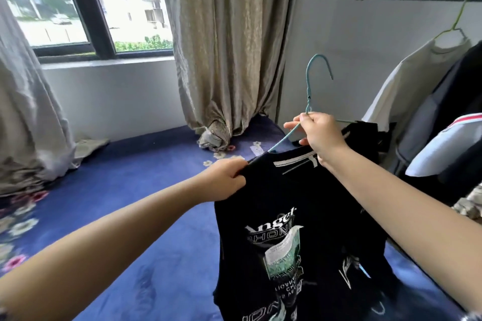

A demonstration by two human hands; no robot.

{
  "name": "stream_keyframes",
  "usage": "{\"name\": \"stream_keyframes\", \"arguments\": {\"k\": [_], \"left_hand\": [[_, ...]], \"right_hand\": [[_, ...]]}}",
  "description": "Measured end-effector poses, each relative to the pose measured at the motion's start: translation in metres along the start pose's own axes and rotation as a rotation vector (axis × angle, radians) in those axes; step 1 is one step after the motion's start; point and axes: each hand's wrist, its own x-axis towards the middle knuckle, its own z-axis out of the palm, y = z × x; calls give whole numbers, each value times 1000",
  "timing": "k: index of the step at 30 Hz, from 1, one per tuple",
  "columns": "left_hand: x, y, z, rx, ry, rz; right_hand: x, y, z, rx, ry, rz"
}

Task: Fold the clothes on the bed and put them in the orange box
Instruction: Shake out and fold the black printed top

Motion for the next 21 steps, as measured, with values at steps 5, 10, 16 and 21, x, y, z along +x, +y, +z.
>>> {"name": "stream_keyframes", "arguments": {"k": [5,10,16,21], "left_hand": [[-15,9,-14,-402,382,-79],[-24,18,-22,-368,421,-30],[-30,22,-28,-264,498,57],[-37,10,-52,487,739,282]], "right_hand": [[-10,-26,-27,-328,-140,-206],[-13,-39,-49,-631,253,-489],[-5,-37,-35,-543,77,-414],[13,-33,-52,-521,239,-435]]}}
